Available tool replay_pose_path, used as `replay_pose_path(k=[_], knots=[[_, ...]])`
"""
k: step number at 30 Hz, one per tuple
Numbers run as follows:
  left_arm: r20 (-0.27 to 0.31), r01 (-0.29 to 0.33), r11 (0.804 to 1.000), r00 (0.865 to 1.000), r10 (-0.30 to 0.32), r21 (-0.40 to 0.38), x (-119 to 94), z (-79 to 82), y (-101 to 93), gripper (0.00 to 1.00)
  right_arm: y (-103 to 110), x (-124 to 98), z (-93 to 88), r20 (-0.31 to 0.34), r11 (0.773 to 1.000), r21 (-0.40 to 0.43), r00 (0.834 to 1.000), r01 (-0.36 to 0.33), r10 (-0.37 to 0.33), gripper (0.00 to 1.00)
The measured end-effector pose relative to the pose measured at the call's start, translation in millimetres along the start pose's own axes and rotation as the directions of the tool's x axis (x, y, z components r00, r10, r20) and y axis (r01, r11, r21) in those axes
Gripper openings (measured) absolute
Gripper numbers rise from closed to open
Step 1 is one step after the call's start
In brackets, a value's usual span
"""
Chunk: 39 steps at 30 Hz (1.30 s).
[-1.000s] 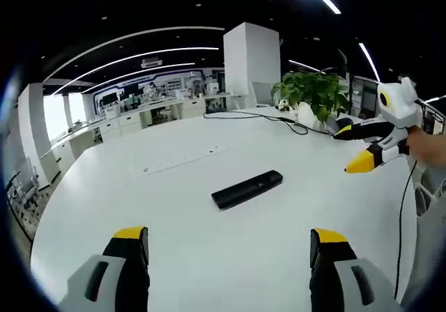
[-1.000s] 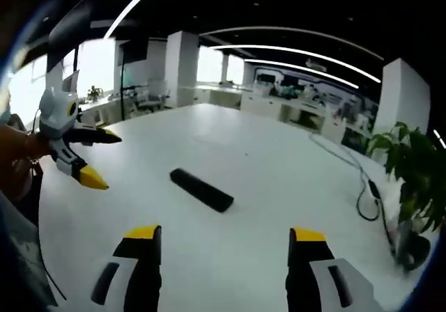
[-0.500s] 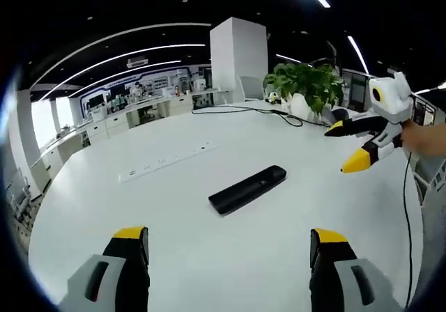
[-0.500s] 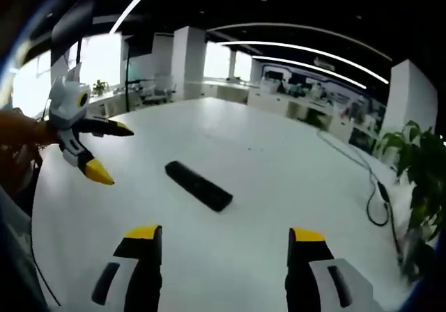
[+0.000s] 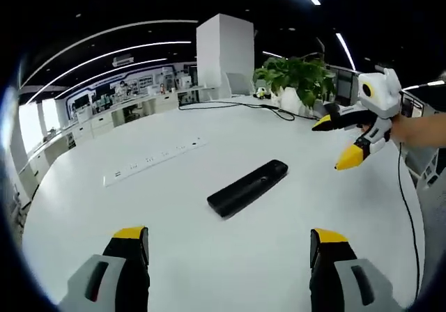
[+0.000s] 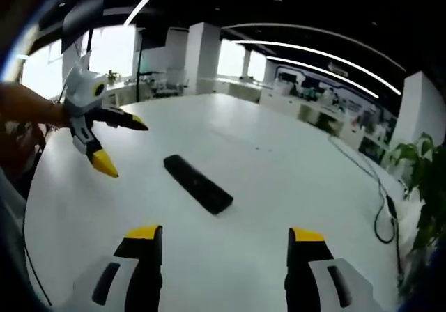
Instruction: Press the specified remote control buttons in sequence, fully releasing each button before pressing the next.
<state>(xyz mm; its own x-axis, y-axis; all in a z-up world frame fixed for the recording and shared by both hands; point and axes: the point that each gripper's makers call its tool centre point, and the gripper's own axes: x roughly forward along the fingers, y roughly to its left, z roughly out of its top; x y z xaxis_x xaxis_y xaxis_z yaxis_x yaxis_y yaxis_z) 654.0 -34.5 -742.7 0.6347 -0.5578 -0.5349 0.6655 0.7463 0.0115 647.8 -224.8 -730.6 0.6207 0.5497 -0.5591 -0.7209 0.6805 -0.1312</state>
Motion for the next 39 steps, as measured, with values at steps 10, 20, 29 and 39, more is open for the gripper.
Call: replay_pose_path(k=[10,20,29,39], knots=[[-0.022,0.097,0.994,0.995,-0.096,0.057,16,-1.8,-5.1,1.0,2,15,1.6,0.0,0.996,-0.062,0.998,-0.07,0.07,0.71],[-0.015,0.223,0.968,0.975,-0.223,0.113,27,7.7,-12.0,0.94,3,31,7.0,0.009,0.983,-0.094,0.987,-0.159,0.16,0.72],[-0.041,0.311,0.943,0.95,-0.309,0.119,43,10.9,-10.4,0.93,5,45,10.4,-0.004,0.963,-0.125,0.971,-0.24,0.241,0.7],[-0.079,0.383,0.913,0.923,-0.376,0.142,58,18.2,-14.1,0.89,7,58,11.1,-0.044,0.938,-0.168,0.953,-0.303,0.3,0.67]])
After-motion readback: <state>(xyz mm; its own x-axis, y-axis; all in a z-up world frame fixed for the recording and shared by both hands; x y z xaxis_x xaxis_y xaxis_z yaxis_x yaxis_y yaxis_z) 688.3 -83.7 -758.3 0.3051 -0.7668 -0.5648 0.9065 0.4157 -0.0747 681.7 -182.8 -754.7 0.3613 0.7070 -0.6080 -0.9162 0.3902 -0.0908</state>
